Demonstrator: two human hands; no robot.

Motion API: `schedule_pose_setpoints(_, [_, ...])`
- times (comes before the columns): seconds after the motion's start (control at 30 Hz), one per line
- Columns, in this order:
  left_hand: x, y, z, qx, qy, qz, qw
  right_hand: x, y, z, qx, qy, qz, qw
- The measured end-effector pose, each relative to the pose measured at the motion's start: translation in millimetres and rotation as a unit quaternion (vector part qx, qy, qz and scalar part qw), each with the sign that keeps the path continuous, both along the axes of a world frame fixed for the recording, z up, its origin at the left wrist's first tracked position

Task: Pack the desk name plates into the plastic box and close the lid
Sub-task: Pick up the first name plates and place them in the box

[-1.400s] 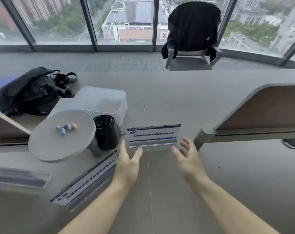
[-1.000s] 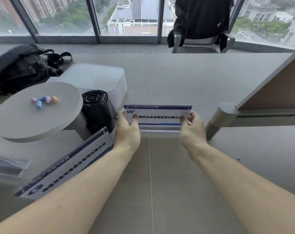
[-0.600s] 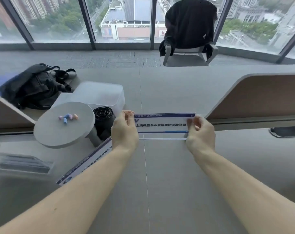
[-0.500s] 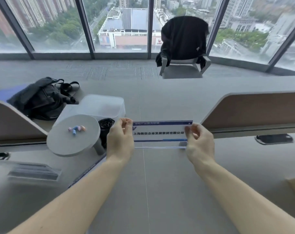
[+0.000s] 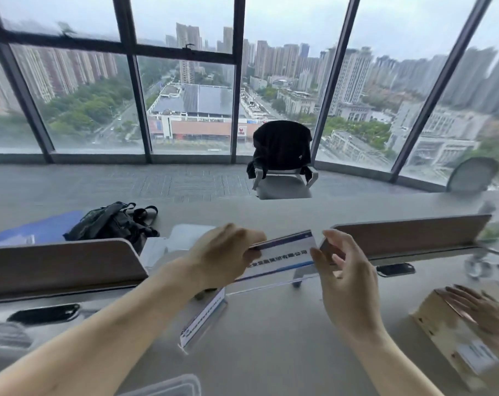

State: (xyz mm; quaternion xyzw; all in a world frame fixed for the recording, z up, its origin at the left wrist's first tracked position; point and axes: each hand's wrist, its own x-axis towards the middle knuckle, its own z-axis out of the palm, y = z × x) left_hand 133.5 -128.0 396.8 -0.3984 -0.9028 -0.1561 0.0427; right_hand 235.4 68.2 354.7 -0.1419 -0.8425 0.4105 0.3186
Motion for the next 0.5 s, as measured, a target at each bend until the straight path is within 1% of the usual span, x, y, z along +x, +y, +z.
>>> schedule_pose_setpoints(0.03, [2,-14,7,0.023,-0.04,0.011,0.999,6,-9,3,-0.014,-0.006,-0.021,1.0])
schedule_pose_setpoints(0.07, [2,-30,14,0.044,-0.073,0.025,0.996,9,-22,5,-0.055,-0.027,-0.033,0.998])
schedule_pose_setpoints(0.1, [2,-45,23,0.058,-0.098,0.04,0.993,11,-38,7,-0.134,-0.052,-0.029,0.989])
schedule_pose_setpoints(0.13, [2,-60,31,0.074,-0.117,0.049,0.989,9,-57,7,-0.244,-0.07,-0.006,0.967])
schedule_pose_setpoints(0.17, [5,-75,41,0.091,-0.128,0.057,0.986,5,-79,7,-0.365,-0.077,0.032,0.927])
schedule_pose_setpoints(0.2, [8,-90,49,0.108,-0.134,0.07,0.983,0,-104,6,-0.472,-0.08,0.075,0.875])
schedule_pose_setpoints(0.23, [10,-107,57,0.121,-0.145,0.088,0.978,-7,-129,6,-0.55,-0.078,0.116,0.824])
schedule_pose_setpoints(0.27, [13,-123,64,0.135,-0.164,0.105,0.972,-14,-155,8,-0.593,-0.078,0.15,0.787])
schedule_pose_setpoints(0.3, [16,-141,67,0.138,-0.181,0.123,0.966,-22,-179,11,-0.613,-0.084,0.166,0.768])
schedule_pose_setpoints(0.33, [20,-160,70,0.133,-0.184,0.143,0.963,-27,-205,16,-0.619,-0.092,0.177,0.759])
schedule_pose_setpoints(0.4, [28,-201,71,0.111,-0.166,0.195,0.96,-34,-251,19,-0.62,-0.115,0.189,0.752])
schedule_pose_setpoints(0.5, [44,-270,67,0.105,-0.164,0.265,0.944,-33,-318,17,-0.611,-0.168,0.222,0.741])
